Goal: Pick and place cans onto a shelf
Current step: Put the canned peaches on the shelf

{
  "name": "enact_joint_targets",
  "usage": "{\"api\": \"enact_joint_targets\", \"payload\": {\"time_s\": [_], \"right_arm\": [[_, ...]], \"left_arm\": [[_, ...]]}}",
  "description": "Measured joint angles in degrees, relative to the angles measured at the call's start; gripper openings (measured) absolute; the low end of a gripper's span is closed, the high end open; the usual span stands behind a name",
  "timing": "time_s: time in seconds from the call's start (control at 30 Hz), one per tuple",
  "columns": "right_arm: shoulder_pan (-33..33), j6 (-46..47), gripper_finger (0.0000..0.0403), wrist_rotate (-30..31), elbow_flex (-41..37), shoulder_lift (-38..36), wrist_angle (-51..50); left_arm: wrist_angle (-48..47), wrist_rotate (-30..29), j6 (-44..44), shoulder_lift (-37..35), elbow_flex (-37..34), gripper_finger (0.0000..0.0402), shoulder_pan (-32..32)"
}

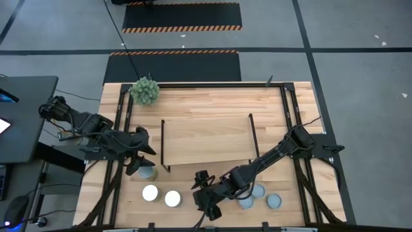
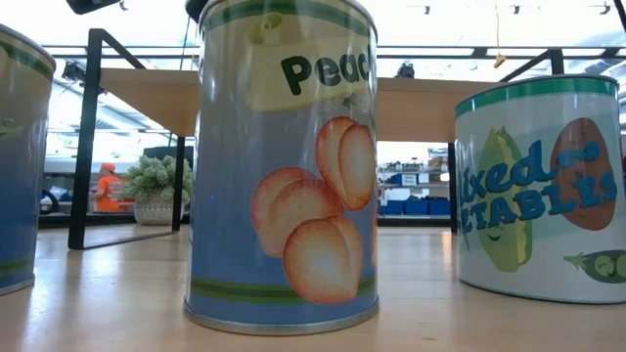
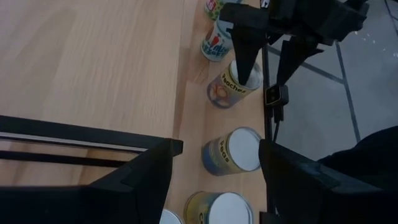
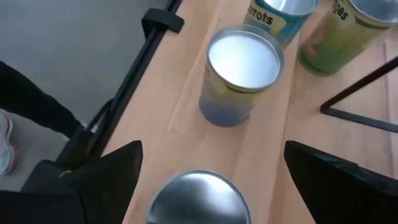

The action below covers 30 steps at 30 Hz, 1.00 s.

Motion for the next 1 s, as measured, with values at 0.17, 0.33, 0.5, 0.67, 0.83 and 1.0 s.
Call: {"api": "enact_joint_targets", "payload": {"time_s": [0.17,0.33,0.5,0.67,0.83,1.0], "right_arm": [[0.03,-0.09,0.04,-0.28,-0.95,0.02,-0.39],[0.03,-0.09,0.04,-0.89,-0.92,-0.02,-0.37],[0.36,-0.77,0.04,-1.43,-1.64,-0.04,-0.01],[1.05,-2.44,0.04,-1.06,-2.04,-0.04,-2.66],[1.15,-3.53,0.0399,0.64,-2.04,-0.04,-5.35],[1.15,-3.54,0.0398,-0.02,-2.03,1.04,-6.17]], "left_arm": [[-0.61,0.0,0.01,0.0,0.0,0.0245,0.02],[-0.74,0.0,0.02,0.0,0.01,0.0245,0.02],[-0.74,0.0,0.0,0.0,0.02,0.0245,0.0],[-0.73,-0.02,0.02,0.0,0.02,0.0245,0.0],[-0.74,-0.23,0.07,0.0,0.02,0.0245,0.01],[-0.73,-0.24,0.04,0.0,0.02,0.0245,0.02]]}}
